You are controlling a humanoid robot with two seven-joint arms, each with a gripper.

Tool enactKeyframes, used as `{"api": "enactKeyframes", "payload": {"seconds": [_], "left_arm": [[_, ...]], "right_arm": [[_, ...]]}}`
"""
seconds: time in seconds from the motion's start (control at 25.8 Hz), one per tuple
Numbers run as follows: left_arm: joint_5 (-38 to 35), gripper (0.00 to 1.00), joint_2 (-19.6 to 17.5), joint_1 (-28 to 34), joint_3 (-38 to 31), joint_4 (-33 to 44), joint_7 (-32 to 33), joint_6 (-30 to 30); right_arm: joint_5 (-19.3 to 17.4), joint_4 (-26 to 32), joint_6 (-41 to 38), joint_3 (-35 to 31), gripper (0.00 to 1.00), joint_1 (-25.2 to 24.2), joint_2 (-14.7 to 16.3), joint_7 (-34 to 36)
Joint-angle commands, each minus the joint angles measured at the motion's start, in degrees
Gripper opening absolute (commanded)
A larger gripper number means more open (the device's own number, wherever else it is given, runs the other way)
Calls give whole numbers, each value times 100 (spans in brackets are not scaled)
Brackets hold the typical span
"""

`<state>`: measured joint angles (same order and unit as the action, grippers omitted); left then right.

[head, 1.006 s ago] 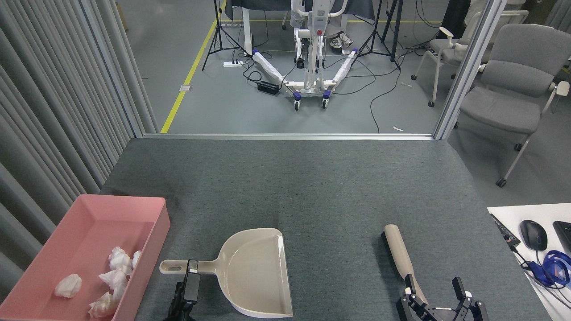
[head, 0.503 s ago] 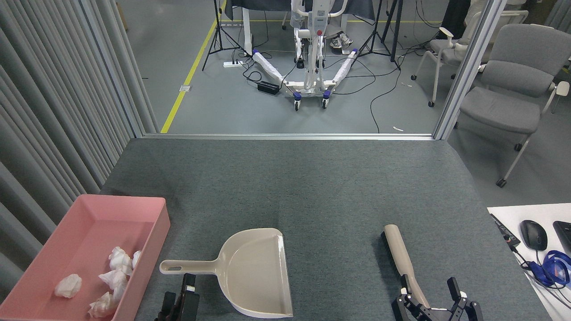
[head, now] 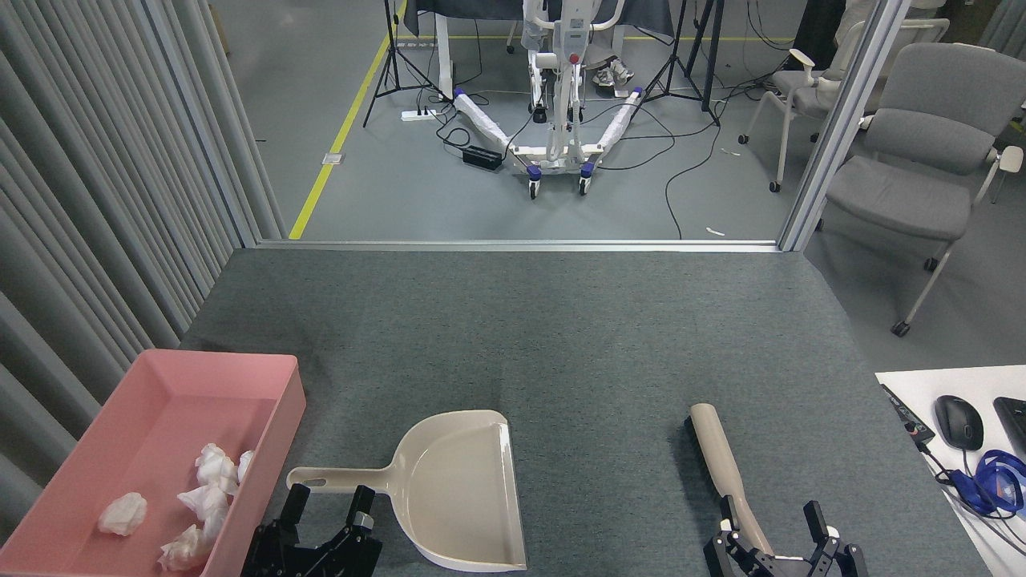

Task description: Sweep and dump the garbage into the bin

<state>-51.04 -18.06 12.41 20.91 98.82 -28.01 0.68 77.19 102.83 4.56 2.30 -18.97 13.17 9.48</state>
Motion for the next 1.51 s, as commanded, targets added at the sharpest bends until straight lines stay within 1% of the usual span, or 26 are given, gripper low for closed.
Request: {"api": "enactKeyframes", "payload": {"seconds": [0.0, 0.08, 0.12, 0.19, 0.27, 0.35, 0.54, 0.66, 0.77, 0.89, 1.08, 1.16, 1.32, 1.39, 1.47], "left_arm": [[-301, 98, -620, -125, -104, 6, 129, -24], [-275, 98, -1015, -143, -465, 6, 269, -51], [-275, 98, -1139, -143, -702, -3, 348, -86], [-284, 98, -1209, -143, -1098, -134, 515, -297], [-275, 98, -1227, -275, -1335, -521, 638, -692], [-266, 98, -1183, -424, -1370, -811, 665, -973], [-284, 98, -1147, -424, -1379, -811, 682, -1220], [-293, 98, -963, -441, -1388, -697, 735, -1228], [-301, 98, -919, -582, -1396, -688, 928, -1220], [-407, 98, -655, -767, -1396, -767, 981, -1228], [-547, 98, -620, -846, -1440, -811, 999, -1211], [-688, 98, -594, -846, -1581, -873, 1034, -1264], [-758, 98, -541, -758, -2021, -855, 1192, -1800], [-829, 98, -497, -696, -2073, -873, 1210, -1844], [-1066, 98, -392, -688, -2082, -855, 1280, -1844]], "right_arm": [[7, 0, 27, -1, 98, -2, -25, 1], [51, 0, 45, -10, 98, -2, -60, 1], [103, 0, 45, -10, 98, -2, -78, 1], [139, 0, 54, -10, 98, -10, -78, 1], [147, 0, 54, -10, 98, -10, -87, 1], [147, 0, 54, -10, 98, -19, -104, 1], [147, 0, 54, -10, 98, -10, -140, 1], [165, 0, 71, -10, 98, -10, -210, 10], [165, -9, 80, -19, 98, 7, -280, 1], [165, -9, 124, -19, 98, 51, -298, 1], [165, -9, 141, -19, 98, 78, -289, 1], [165, -26, 194, -19, 98, 148, -280, 1], [147, -79, 273, -10, 98, 368, -236, 1], [139, -141, 282, -10, 98, 499, -219, -16], [139, -229, 282, -10, 98, 614, -210, -25]]}}
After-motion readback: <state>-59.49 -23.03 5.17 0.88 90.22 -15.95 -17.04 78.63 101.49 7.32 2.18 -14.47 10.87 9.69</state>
